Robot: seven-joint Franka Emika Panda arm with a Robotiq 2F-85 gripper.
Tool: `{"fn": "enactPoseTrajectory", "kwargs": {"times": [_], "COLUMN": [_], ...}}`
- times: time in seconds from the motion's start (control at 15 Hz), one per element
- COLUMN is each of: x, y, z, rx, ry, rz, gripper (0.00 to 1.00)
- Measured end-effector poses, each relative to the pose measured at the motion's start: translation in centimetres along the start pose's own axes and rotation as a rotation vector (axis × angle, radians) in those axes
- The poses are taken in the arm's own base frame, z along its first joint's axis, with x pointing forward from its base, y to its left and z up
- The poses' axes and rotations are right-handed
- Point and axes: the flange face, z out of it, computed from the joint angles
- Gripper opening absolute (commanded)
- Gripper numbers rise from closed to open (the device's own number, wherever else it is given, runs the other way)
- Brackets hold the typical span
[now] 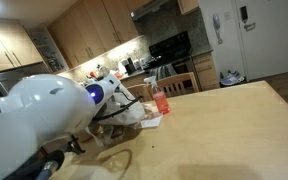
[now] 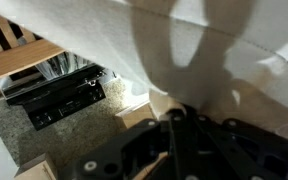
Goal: Move the bag backwards
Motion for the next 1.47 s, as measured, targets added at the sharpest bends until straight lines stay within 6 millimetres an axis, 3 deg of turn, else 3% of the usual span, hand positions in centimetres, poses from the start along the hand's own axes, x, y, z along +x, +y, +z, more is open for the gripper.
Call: {"fn": "enactPoseTrajectory", "kwargs": {"times": [0.13,0.47,0.87,1.07,1.47], "x": [-0.2,-1.5,-2.8,-0.5,5.9], "y": [0.2,1.0,2.4,4.6,9.1], "z": [0.0,-0.2,-0.8,-2.1,-6.8], "rx": [-0.004,-0.02,-0.053,-0.112,-0.267], "ry": [-0.004,-0.029,-0.069,-0.069,-0.079], "rz": [-0.001,-0.002,-0.034,-0.113,-0.253], "gripper": [0.51,0.7,0.86,0.97,1.0]}}
